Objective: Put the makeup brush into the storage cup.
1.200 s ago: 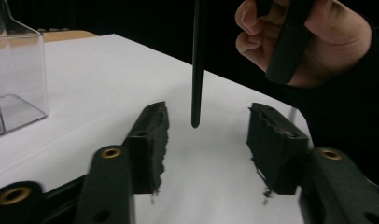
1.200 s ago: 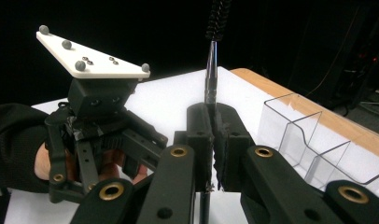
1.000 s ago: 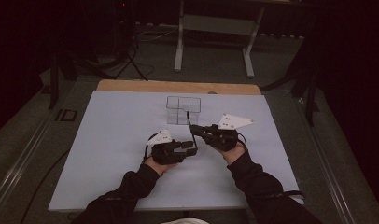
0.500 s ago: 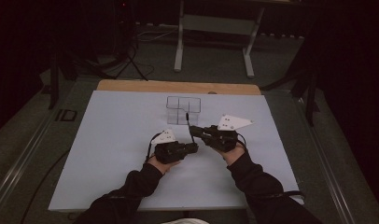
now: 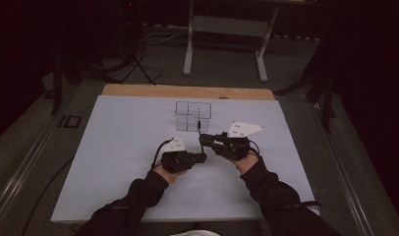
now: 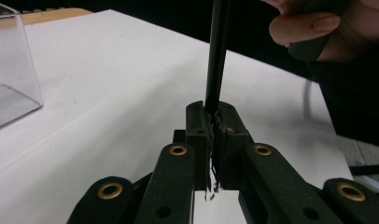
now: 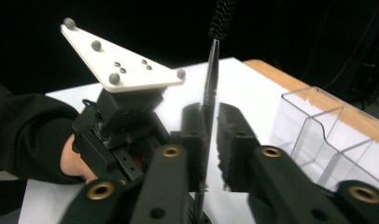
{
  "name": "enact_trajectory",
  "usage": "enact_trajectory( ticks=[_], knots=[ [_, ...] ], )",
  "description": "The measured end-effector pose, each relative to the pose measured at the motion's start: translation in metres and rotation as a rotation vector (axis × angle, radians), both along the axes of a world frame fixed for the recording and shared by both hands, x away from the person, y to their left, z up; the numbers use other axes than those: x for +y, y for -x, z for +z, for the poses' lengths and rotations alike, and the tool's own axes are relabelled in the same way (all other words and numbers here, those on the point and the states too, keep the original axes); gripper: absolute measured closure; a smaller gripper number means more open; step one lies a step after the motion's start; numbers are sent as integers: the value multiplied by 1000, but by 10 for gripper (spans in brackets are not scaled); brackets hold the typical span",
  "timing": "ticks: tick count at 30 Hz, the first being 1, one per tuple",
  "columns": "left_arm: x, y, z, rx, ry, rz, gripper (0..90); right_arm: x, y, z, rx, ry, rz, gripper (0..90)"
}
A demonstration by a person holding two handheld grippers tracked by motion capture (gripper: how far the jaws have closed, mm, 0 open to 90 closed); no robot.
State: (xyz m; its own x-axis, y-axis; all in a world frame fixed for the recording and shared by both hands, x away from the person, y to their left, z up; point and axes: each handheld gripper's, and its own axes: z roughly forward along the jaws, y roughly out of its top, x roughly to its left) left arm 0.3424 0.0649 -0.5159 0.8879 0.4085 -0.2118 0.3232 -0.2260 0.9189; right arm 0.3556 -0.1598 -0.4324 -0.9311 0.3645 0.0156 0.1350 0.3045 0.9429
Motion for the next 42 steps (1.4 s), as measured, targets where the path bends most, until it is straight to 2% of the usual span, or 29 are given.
enact_trajectory(
  ticks=[2, 3, 5, 7, 9, 16, 19, 25, 26, 30, 32, 34, 37, 39, 42],
  knots=[
    [1, 0, 0, 5, -4, -1, 868, 0, 0, -1, 3, 12, 6, 757],
    [1, 0, 2, -1, -23, -7, 868, 2, 2, -2, -11, 38, 10, 738],
    [1, 1, 2, 2, -28, -8, 868, 3, 4, -5, -18, 58, 18, 732],
    [1, 1, 3, 3, -39, -10, 869, 5, 4, -7, -2, 75, 41, 721],
    [3, 1, 3, 7, -43, -12, 869, 6, 3, -9, 2, 80, 42, 719],
    [3, 1, 4, 4, -54, -23, 868, 4, 1, -13, 23, 75, 43, 722],
    [2, 2, 4, 2, -57, -28, 869, 3, -1, -16, 45, 74, 42, 732],
    [1, 2, 5, 4, -56, -30, 868, 2, -3, -20, 81, 69, 40, 776],
    [1, 1, 4, 2, -60, -28, 868, 2, -3, -20, 90, 71, 50, 842],
    [1, 0, 3, 6, -64, -26, 868, 2, -5, -21, 107, 64, 56, 853],
    [1, 0, 3, 8, -66, -28, 866, 2, -5, -22, 107, 68, 54, 855],
    [1, -1, 2, 27, -57, -34, 864, 3, -4, -22, 105, 72, 53, 857],
    [2, -1, 3, 40, -60, -22, 847, 2, -4, -22, 104, 73, 55, 857],
    [3, -1, 2, 53, -75, -10, 784, 2, -4, -21, 99, 70, 55, 857],
    [9, -1, 0, 69, -87, -5, 735, 0, -4, -17, 88, 63, 48, 857]
  ],
)
